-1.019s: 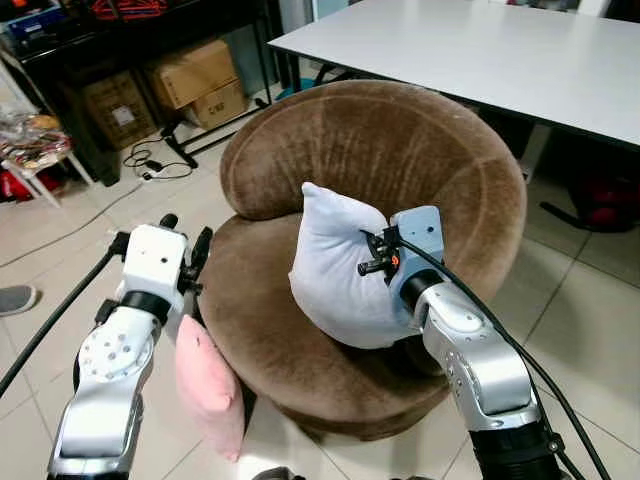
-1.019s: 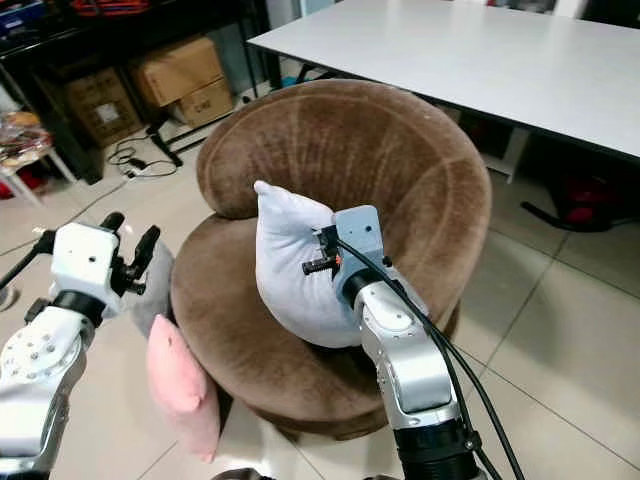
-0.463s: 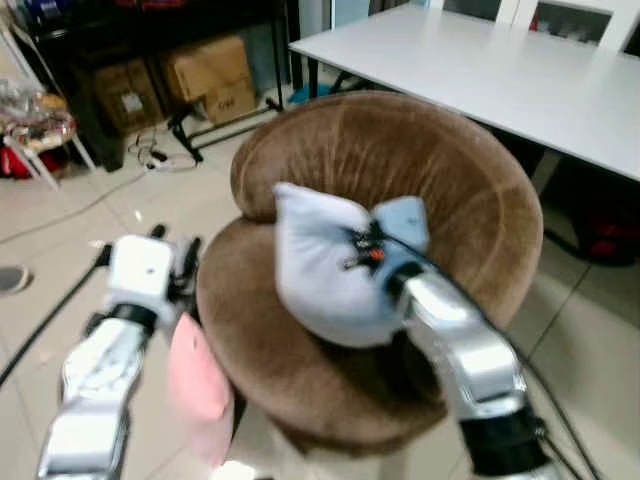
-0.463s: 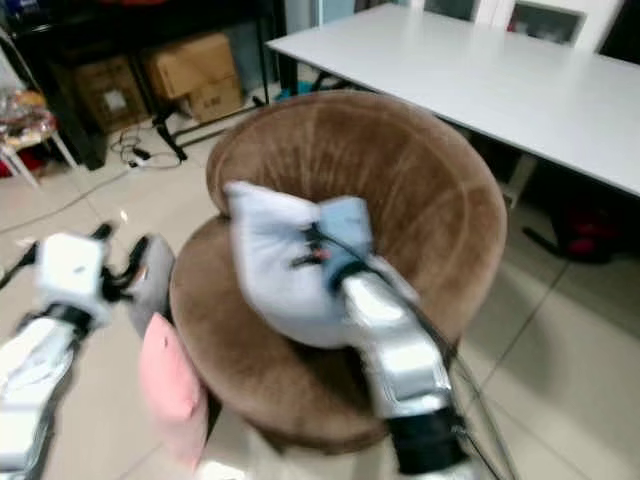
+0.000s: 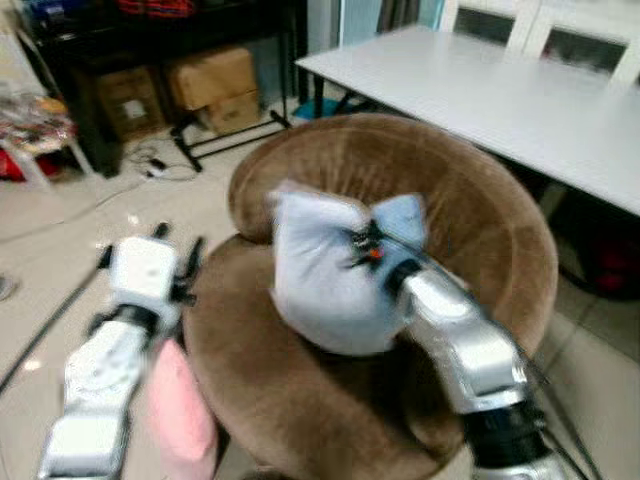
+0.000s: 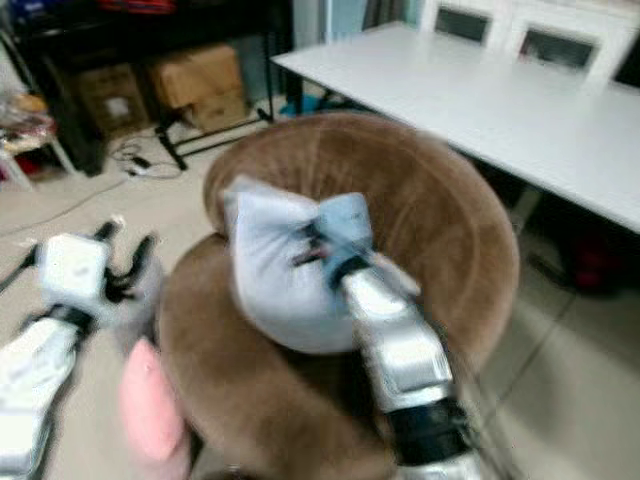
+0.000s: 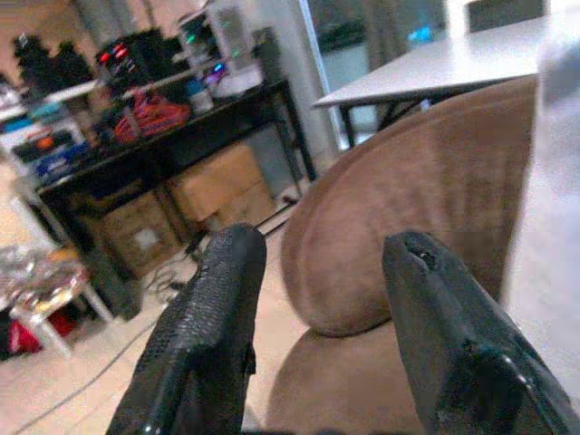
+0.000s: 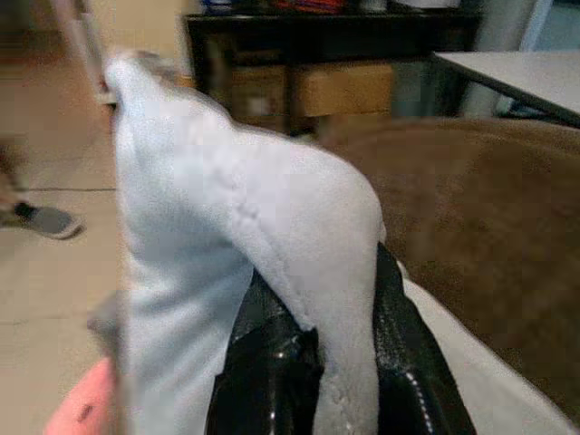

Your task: Move the pillow to the sofa from floor

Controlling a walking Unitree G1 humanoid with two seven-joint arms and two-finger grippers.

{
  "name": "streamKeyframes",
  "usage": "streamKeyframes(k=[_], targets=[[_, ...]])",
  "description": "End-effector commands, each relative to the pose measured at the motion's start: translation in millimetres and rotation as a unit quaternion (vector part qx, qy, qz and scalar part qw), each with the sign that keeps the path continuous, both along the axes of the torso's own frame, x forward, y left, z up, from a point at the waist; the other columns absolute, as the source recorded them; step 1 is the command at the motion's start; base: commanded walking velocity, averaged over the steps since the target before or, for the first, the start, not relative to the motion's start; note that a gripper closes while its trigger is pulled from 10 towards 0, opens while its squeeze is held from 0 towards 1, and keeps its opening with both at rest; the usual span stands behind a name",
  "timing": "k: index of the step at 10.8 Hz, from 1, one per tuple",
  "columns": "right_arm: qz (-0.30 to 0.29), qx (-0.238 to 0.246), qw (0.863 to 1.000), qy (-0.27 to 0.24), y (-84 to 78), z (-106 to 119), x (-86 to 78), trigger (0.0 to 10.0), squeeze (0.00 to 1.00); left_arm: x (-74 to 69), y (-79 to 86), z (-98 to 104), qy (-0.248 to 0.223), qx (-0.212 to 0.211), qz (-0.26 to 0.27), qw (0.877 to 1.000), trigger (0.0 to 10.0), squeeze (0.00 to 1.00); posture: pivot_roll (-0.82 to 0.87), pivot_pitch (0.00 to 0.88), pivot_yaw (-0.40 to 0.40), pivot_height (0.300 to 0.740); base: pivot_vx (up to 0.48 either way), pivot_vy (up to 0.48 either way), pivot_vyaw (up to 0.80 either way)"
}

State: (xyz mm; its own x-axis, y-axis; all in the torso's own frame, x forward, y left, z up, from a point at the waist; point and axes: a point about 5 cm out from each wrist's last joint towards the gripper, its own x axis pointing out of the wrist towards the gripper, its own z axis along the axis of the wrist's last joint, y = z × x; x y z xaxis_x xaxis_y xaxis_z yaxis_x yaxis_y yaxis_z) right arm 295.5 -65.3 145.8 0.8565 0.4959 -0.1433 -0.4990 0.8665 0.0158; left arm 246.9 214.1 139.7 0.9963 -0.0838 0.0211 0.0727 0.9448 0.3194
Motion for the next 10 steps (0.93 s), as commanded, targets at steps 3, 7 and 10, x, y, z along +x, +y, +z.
streamKeyframes(k=[3,7,10], targets=[[0.033,0.031,0.999,-0.003,-1.9,24,11.0,10.0,0.0,-4.3,-10.8,-6,0.042,0.042,-0.097,0.994,10.0,0.0,0.04,0.0,0.02,0.74,0.0,0.0,0.0],[0.117,0.057,0.986,0.106,36.9,36,24.3,10.0,0.0,-12.6,-9.9,-12,0.094,0.09,-0.18,0.975,10.0,0.0,0.06,0.0,0.0,0.74,0.0,0.0,0.0],[0.125,0.138,0.966,0.178,56.1,47,34.2,10.0,0.0,-17.2,-7.5,-15,0.11,0.106,-0.196,0.969,10.0,0.0,0.07,0.0,-0.01,0.74,0.0,0.0,0.0]])
